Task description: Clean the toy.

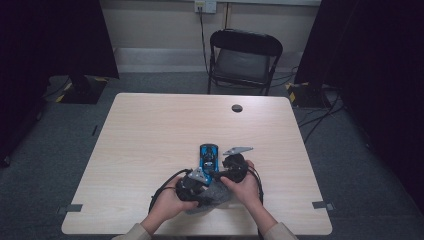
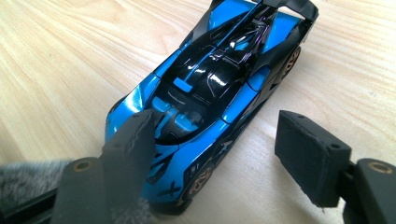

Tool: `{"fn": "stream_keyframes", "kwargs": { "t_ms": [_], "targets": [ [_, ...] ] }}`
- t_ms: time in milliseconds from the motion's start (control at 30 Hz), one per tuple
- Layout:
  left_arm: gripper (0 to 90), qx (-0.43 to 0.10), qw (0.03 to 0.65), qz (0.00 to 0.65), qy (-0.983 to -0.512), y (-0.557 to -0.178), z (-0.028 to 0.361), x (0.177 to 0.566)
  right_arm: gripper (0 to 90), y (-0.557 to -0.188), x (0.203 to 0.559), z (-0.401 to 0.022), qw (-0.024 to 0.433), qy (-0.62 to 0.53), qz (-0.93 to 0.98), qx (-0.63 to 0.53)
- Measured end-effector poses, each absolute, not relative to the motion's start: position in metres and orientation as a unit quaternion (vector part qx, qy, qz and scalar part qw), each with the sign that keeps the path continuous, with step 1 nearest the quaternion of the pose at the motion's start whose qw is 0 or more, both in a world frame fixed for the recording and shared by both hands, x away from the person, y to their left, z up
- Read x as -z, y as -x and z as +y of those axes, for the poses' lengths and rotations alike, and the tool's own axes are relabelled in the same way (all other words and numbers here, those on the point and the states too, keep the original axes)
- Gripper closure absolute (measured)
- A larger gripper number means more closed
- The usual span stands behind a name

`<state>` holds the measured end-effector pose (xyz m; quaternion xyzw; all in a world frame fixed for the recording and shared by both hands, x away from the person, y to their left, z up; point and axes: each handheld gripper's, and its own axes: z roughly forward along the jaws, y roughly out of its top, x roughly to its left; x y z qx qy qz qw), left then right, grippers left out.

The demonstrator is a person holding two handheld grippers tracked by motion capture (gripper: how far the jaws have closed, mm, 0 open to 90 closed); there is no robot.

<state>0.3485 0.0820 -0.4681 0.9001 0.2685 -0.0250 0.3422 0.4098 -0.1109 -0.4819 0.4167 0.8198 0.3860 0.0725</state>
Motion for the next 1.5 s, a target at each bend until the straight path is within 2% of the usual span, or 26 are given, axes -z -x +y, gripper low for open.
{"fn": "stream_keyframes", "kwargs": {
  "t_ms": [367,533,700,867,1167,1233,1500],
  "targets": [
    [72.3,0.005,0.332,0.328,-0.884,-0.356,0.134,0.466,29.1,-0.41,0.483,-0.112,0.073,-0.419,0.816,-0.391],
    [72.4,0.003,0.336,0.337,-0.88,-0.355,0.146,0.463,29.0,-0.41,0.482,-0.111,0.075,-0.418,0.818,-0.388],
    [72.3,0.015,0.349,0.309,-0.884,-0.345,0.135,0.456,28.4,-0.41,0.482,-0.111,0.066,-0.422,0.818,-0.386],
    [72.3,0.024,0.35,0.278,-0.894,-0.338,0.113,0.455,24.5,-0.415,0.473,-0.108,0.08,-0.422,0.809,-0.402],
    [72.2,0.036,0.348,0.265,-0.898,-0.345,0.086,0.467,28.1,-0.43,0.473,-0.089,0.091,-0.416,0.816,-0.391],
    [72.1,0.038,0.35,0.272,-0.896,-0.348,0.086,0.469,26.1,-0.431,0.474,-0.088,0.091,-0.417,0.819,-0.384],
    [72.1,0.019,0.339,0.29,-0.895,-0.348,0.106,0.467,28.7,-0.433,0.471,-0.084,0.099,-0.413,0.825,-0.372]
  ]
}}
